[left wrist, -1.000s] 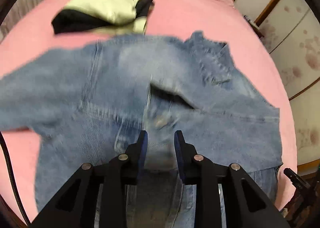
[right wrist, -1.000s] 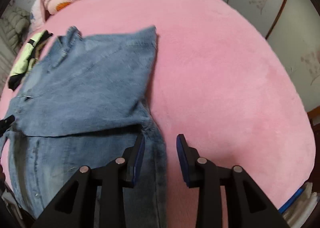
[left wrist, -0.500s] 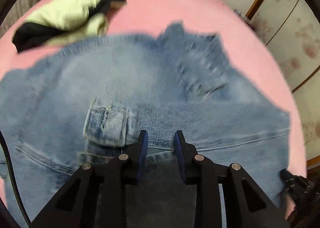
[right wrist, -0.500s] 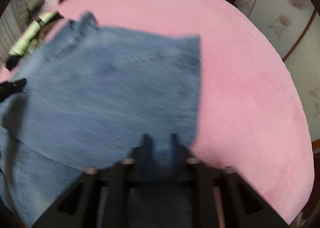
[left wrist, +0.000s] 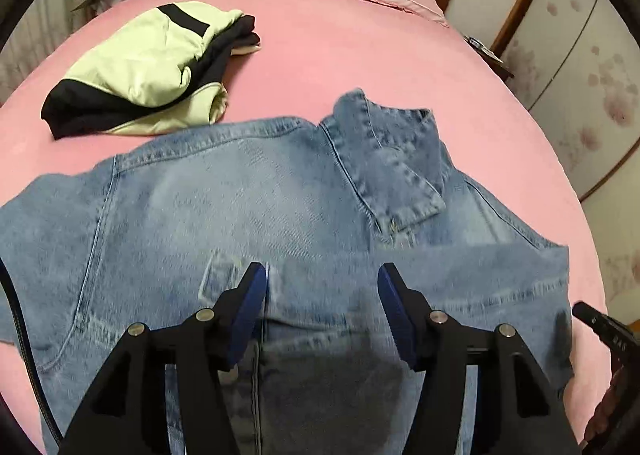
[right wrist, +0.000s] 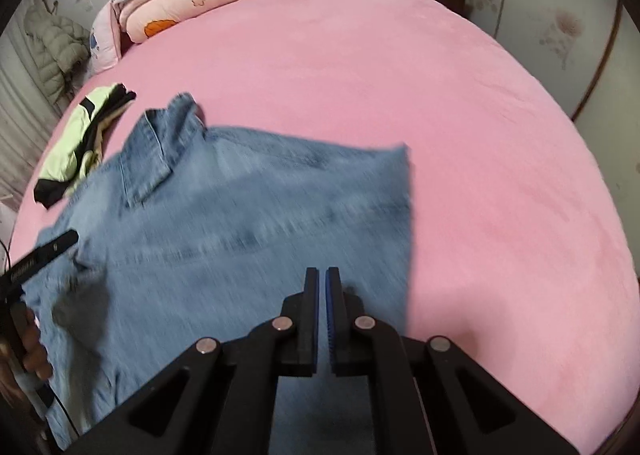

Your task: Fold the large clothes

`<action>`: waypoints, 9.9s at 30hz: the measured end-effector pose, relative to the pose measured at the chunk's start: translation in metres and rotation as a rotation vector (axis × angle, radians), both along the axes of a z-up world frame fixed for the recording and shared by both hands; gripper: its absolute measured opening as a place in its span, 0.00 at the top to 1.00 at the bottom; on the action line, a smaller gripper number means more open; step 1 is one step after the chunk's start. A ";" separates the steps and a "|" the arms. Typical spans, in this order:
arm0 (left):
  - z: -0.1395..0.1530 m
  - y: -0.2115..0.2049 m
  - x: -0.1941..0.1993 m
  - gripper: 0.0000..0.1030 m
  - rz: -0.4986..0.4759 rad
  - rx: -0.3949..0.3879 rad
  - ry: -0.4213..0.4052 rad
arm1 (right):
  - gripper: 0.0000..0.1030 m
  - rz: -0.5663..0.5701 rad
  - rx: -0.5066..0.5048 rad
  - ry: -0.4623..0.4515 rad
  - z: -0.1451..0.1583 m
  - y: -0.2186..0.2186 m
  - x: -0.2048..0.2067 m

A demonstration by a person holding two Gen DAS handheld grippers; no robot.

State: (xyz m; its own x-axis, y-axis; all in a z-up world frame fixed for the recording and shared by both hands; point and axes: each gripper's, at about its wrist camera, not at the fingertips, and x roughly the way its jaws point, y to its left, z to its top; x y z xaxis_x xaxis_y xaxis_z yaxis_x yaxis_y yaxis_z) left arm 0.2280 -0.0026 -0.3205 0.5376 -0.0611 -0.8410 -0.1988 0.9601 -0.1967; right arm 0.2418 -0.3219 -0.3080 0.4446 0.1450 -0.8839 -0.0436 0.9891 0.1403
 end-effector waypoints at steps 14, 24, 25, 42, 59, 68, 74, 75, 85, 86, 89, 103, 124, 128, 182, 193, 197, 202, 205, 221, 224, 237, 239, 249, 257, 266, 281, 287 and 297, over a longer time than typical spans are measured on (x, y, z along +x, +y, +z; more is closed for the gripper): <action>-0.046 0.013 0.024 0.40 0.048 0.144 0.103 | 0.97 -0.123 -0.012 0.035 -0.043 -0.051 0.059; 0.011 0.006 0.000 0.28 0.065 0.061 0.112 | 0.97 -0.096 0.126 0.018 0.013 -0.043 0.009; 0.023 0.002 -0.007 0.27 0.059 0.061 0.095 | 0.97 -0.081 0.130 0.010 0.021 -0.038 0.000; 0.165 0.111 -0.168 0.14 0.206 0.038 -0.079 | 0.58 0.169 0.220 -0.061 0.138 0.121 -0.075; 0.021 0.439 -0.313 0.13 0.712 -0.226 0.033 | 0.58 0.502 0.107 -0.091 0.104 0.455 -0.109; -0.047 0.513 -0.330 0.20 0.791 -0.331 -0.046 | 0.58 0.607 0.096 -0.018 0.047 0.581 -0.124; -0.054 0.540 -0.308 0.62 0.811 -0.292 -0.083 | 0.58 0.646 0.056 -0.009 0.030 0.604 -0.122; -0.054 0.542 -0.304 0.88 0.803 -0.295 -0.082 | 0.58 0.642 0.050 -0.007 0.027 0.604 -0.122; 0.061 0.491 -0.267 0.92 0.632 -0.213 -0.255 | 0.58 0.497 0.047 0.024 0.035 0.532 -0.108; 0.077 0.480 -0.259 0.92 0.596 -0.209 -0.288 | 0.58 0.483 0.046 0.019 0.038 0.523 -0.106; 0.125 0.436 -0.226 0.91 0.464 -0.228 -0.382 | 0.58 0.410 0.053 -0.005 0.052 0.478 -0.098; 0.119 0.102 -0.060 0.91 -0.151 -0.449 -0.317 | 0.58 0.015 -0.037 -0.101 0.072 0.190 -0.093; 0.042 0.018 -0.084 0.29 -0.224 -0.220 -0.009 | 0.56 -0.003 0.195 0.038 0.012 0.081 -0.063; 0.043 0.080 -0.110 0.29 -0.107 -0.131 0.036 | 0.53 0.038 0.249 0.092 -0.004 0.097 -0.047; -0.026 0.190 -0.100 0.35 -0.009 -0.152 0.131 | 0.85 0.082 -0.130 -0.038 -0.038 0.150 -0.043; 0.048 0.188 -0.128 0.29 -0.107 -0.059 0.049 | 0.66 0.036 -0.095 -0.079 0.013 0.143 -0.066; 0.043 0.175 -0.099 0.24 -0.092 -0.097 -0.048 | 0.66 0.100 -0.013 -0.107 0.022 0.164 -0.070; -0.024 0.161 -0.068 0.24 -0.021 -0.064 0.023 | 0.66 0.187 0.008 -0.068 -0.010 0.198 -0.066; -0.055 0.156 -0.063 0.24 -0.016 0.025 0.047 | 0.66 0.178 -0.122 -0.048 -0.036 0.194 -0.065; 0.047 0.137 -0.146 0.23 -0.006 0.127 0.011 | 0.67 0.085 0.011 -0.036 0.031 0.042 -0.137; 0.072 0.126 -0.175 0.23 -0.020 0.137 -0.047 | 0.66 0.113 0.034 -0.038 0.044 0.026 -0.151; 0.070 0.117 -0.246 0.23 0.024 0.058 0.166 | 0.66 0.109 0.005 -0.010 0.076 -0.023 -0.204; 0.054 0.126 -0.256 0.23 0.022 0.060 0.213 | 0.66 0.100 -0.024 0.016 0.067 -0.027 -0.216; -0.008 0.152 -0.286 0.23 -0.037 0.019 0.346 | 0.66 -0.021 -0.024 0.186 0.003 -0.044 -0.266; -0.041 0.182 -0.307 0.23 -0.075 -0.120 0.358 | 0.66 -0.065 0.035 0.247 -0.038 -0.061 -0.283; -0.051 0.196 -0.320 0.23 -0.145 -0.208 0.318 | 0.59 -0.065 0.151 0.251 -0.052 -0.077 -0.289; -0.072 0.172 -0.322 0.04 -0.250 -0.299 0.333 | 0.54 0.028 0.255 0.292 -0.078 -0.071 -0.297; -0.059 0.149 -0.323 0.76 -0.302 -0.174 0.340 | 0.74 0.074 0.217 0.294 -0.062 -0.064 -0.296; 0.043 0.152 -0.297 0.89 -0.201 -0.330 0.218 | 0.82 0.154 0.190 0.159 0.054 -0.027 -0.281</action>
State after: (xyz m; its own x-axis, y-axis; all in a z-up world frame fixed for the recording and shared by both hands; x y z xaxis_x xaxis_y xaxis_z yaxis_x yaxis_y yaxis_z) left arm -0.0686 0.1490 -0.2774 0.3000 -0.4303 -0.8514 -0.0853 0.8768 -0.4732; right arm -0.0387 -0.3486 -0.2536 0.2630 0.3699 -0.8911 -0.1536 0.9278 0.3398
